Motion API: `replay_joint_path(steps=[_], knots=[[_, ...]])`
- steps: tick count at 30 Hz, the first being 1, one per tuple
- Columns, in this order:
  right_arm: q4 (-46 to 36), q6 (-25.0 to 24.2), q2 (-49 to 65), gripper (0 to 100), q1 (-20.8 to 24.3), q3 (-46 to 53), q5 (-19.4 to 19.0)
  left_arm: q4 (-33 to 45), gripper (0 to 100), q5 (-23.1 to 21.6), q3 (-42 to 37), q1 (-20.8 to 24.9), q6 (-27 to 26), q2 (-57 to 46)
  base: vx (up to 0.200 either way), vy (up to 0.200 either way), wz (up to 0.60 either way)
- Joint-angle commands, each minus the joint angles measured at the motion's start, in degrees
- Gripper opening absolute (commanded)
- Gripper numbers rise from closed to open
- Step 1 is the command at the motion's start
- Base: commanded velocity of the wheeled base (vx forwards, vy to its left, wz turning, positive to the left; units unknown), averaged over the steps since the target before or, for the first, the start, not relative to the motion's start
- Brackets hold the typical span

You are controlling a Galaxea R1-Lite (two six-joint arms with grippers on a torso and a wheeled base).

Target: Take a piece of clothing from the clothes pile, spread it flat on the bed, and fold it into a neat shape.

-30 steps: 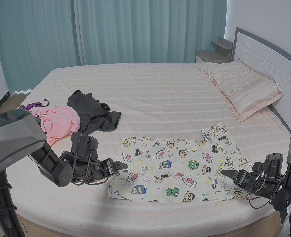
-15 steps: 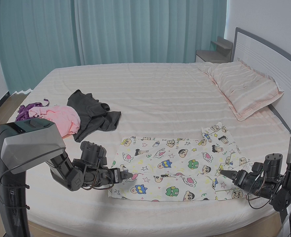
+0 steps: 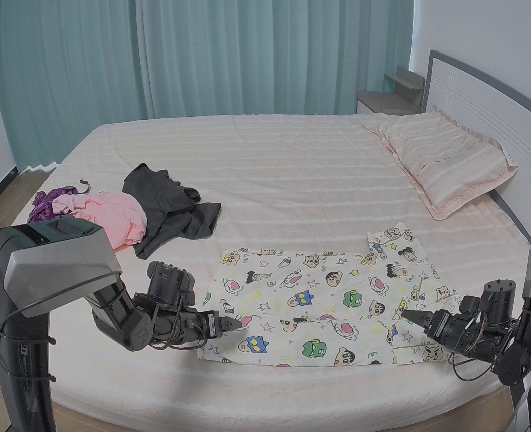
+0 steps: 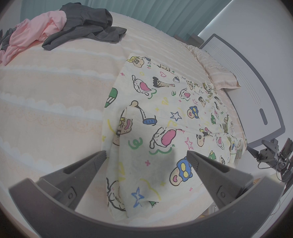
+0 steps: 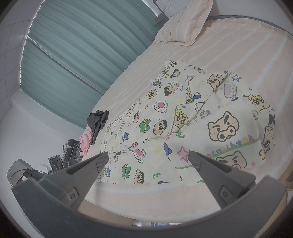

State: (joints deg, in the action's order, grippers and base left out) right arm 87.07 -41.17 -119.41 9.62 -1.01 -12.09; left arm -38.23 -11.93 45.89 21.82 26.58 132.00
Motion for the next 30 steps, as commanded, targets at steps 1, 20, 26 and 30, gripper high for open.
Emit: replay_joint_path(steps=[1,20,26,30], knots=[[0.03,-0.05,-0.04,100,-0.04,0.92,-0.04,0.00,100,-0.02,0.26,0.15,0.06,0.28,0.000,0.000,0.00],[0.12,-0.05,-0.12,100,-0.13,0.92,-0.04,0.26,0,0.77,-2.12,-0.11,0.14,0.28,0.000,0.000,0.00],[0.12,-0.05,-0.12,100,-0.21,0.92,-0.04,0.26,0,0.77,-6.33,0.15,-0.03,-2.36,0.000,0.000,0.00],[0.12,-0.05,-0.12,100,-0.21,0.92,-0.04,0.61,0,1.12,-7.92,0.15,-0.03,-3.50,0.000,0.000,0.00]])
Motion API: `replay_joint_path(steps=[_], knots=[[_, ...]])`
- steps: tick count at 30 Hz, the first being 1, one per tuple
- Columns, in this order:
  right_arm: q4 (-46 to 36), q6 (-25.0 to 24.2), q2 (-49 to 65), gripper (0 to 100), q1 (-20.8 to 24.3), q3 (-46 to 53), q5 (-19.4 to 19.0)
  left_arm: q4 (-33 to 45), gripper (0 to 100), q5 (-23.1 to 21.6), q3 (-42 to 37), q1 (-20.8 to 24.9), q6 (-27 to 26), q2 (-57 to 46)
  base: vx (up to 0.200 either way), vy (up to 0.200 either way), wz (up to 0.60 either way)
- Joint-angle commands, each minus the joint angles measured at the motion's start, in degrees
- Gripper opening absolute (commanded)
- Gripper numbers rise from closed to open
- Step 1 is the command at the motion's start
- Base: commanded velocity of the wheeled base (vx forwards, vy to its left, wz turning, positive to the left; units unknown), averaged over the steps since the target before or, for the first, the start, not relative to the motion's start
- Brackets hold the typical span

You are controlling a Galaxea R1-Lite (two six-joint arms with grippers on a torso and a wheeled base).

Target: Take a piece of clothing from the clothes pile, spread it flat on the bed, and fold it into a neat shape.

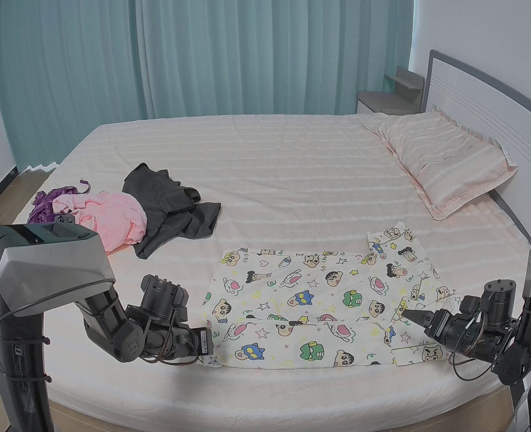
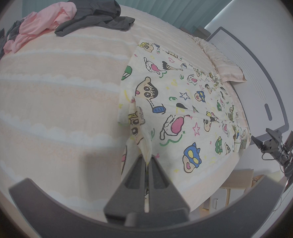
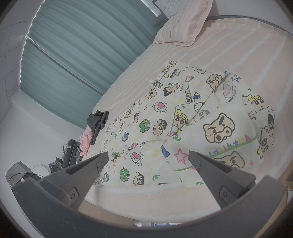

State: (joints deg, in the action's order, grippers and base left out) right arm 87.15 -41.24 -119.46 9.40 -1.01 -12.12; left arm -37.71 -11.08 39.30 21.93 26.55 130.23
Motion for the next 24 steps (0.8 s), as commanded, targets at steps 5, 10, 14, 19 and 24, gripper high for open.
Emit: replay_joint_path(steps=[5,10,14,19,24], knots=[[0.04,0.02,-0.08,100,0.01,0.92,-0.01,0.09,0,1.76,-3.18,0.13,0.08,-1.74,0.000,0.000,0.00],[0.04,0.02,-0.16,100,0.01,0.92,-0.01,0.09,0,1.76,-3.18,0.22,0.17,-1.65,0.000,0.000,0.00],[0.04,0.02,-0.16,100,-0.08,0.92,-0.01,0.09,100,1.85,-3.00,0.39,0.17,-1.65,0.000,0.000,0.00],[0.04,0.11,0.01,100,-0.08,0.92,0.08,-0.18,100,1.76,-2.65,-0.40,0.34,-2.53,0.000,0.000,0.00],[0.12,0.11,-0.08,100,0.09,1.01,0.78,-0.26,100,1.68,1.74,-2.33,4.47,-5.87,0.000,0.000,0.00]])
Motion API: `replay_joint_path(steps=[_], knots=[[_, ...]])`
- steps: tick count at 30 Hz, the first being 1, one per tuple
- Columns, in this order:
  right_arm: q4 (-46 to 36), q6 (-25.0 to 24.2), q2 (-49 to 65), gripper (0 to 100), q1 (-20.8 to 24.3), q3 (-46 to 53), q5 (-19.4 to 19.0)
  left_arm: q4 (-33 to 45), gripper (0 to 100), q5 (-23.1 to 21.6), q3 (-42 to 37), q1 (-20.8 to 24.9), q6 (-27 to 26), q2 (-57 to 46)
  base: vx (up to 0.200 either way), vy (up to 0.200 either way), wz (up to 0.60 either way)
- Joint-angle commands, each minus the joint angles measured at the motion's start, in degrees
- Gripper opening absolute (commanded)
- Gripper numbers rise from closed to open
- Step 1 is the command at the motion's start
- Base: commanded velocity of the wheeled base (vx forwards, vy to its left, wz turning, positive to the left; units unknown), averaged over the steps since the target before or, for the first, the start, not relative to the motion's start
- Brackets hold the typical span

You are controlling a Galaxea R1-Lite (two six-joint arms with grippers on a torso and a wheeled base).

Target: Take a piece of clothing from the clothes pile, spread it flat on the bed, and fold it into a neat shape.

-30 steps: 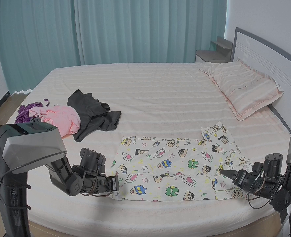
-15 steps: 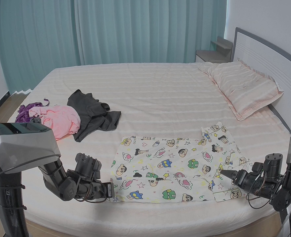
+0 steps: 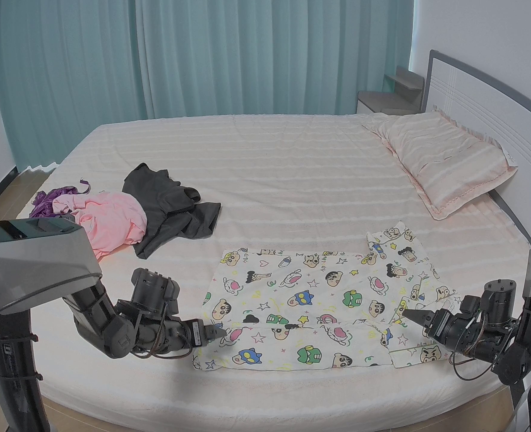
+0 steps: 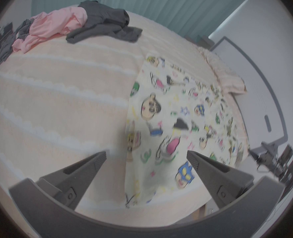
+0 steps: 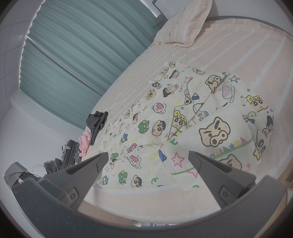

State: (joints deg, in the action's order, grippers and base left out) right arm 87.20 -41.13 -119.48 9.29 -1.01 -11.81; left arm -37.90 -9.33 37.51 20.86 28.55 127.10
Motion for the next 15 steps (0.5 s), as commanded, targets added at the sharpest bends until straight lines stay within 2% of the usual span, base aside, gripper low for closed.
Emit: replay_joint_path(steps=[1,4,8,15], knots=[[0.08,0.09,-0.05,100,0.20,0.92,0.56,-0.07,100,0.01,4.50,-1.26,3.35,-2.73,0.000,0.000,0.00],[0.08,0.09,0.12,100,0.20,0.92,1.00,0.11,100,-0.17,7.75,-1.08,5.99,-2.29,0.000,0.000,0.00],[0.16,0.53,-0.14,100,0.20,1.01,3.81,-0.07,100,-0.61,8.81,-0.47,5.99,0.08,0.000,0.000,0.00],[0.16,0.61,-0.49,100,0.20,1.01,4.08,-0.07,100,-0.43,10.92,-0.03,5.55,4.12,0.000,0.000,0.00]])
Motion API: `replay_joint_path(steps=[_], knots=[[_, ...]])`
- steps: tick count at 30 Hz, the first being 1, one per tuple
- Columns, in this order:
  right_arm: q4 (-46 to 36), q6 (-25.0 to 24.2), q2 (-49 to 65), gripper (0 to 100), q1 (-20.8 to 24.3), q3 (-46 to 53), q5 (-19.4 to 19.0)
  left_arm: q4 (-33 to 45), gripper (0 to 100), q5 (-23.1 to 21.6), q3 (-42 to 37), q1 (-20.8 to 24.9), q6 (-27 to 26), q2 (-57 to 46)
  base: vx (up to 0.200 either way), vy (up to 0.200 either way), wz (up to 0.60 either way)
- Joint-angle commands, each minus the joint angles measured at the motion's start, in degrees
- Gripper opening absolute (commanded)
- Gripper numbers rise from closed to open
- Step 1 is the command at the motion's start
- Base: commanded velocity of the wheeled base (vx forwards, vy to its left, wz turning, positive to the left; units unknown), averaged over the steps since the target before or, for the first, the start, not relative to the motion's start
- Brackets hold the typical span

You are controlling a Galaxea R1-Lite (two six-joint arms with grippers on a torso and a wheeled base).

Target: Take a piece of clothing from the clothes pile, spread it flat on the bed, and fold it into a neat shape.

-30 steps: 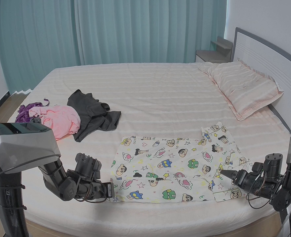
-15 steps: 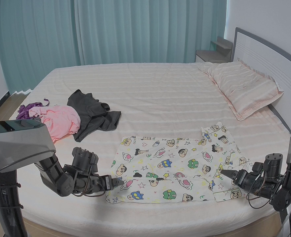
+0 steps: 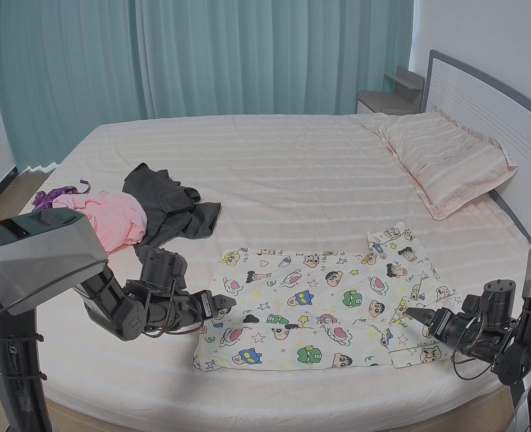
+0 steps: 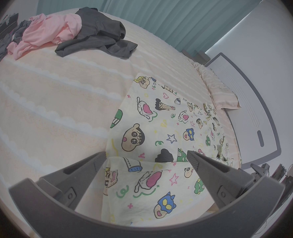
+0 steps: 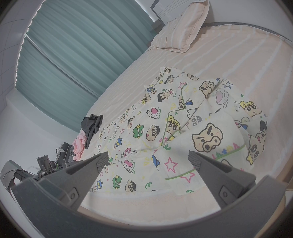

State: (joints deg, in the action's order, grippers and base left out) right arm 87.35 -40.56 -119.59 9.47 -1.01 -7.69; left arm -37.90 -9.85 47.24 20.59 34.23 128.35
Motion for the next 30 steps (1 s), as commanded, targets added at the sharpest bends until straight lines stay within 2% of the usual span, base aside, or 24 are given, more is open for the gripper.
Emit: replay_joint_path(steps=[1,23,24,27,30], knots=[[0.02,0.04,-0.38,100,0.02,1.01,-0.13,0.11,100,0.01,1.10,0.24,-0.39,3.04,0.000,0.000,0.00],[0.72,0.22,-0.29,100,-1.03,1.01,-0.13,0.11,100,0.01,1.36,2.61,-1.80,4.98,0.000,0.000,0.00],[1.07,0.39,-0.29,100,-1.21,1.01,-0.13,0.11,0,0.01,1.54,2.61,-1.80,4.98,0.000,0.000,0.00],[2.13,6.02,-0.82,100,-4.64,0.05,-0.22,0.11,0,0.36,1.80,2.53,-1.80,5.24,0.000,0.000,0.00],[1.86,14.45,-4.16,100,-10.44,-2.50,-0.31,0.02,0,0.53,1.80,2.17,-1.80,5.24,0.000,0.000,0.00]])
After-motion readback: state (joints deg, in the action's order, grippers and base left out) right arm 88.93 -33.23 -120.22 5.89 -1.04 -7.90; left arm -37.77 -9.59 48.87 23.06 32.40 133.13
